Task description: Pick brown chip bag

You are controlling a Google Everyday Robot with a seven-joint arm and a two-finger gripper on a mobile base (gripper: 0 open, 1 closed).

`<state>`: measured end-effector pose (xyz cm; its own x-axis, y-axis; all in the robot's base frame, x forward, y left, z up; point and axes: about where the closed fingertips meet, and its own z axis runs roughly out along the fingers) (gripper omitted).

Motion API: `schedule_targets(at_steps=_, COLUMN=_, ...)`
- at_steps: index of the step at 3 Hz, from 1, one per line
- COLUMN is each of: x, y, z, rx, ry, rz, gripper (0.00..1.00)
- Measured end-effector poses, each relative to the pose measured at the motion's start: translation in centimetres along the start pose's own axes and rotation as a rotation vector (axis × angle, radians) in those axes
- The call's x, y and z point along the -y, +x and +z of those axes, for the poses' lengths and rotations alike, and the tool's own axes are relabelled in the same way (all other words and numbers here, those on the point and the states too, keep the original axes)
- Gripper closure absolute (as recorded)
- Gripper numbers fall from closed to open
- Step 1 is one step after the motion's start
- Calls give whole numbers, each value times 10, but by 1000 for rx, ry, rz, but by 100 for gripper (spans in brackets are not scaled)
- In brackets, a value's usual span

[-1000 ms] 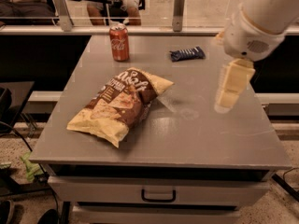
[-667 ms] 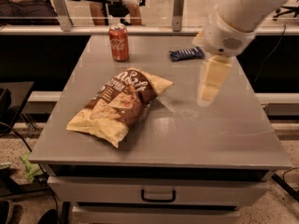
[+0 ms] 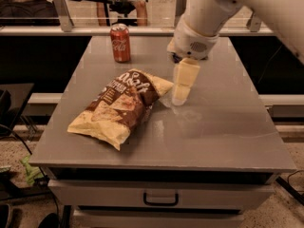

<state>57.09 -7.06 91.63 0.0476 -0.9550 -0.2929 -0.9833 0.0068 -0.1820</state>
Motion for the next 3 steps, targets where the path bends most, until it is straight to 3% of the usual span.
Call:
schedule_targets(at_steps=2, x=19, y=-33, z=47, rx=-2, ry=-44, rz=-1, gripper=0)
schedule_targets(at_steps=3, x=16, y=-49, z=58, rx=7, ry=-68, rz=-13, gripper=0)
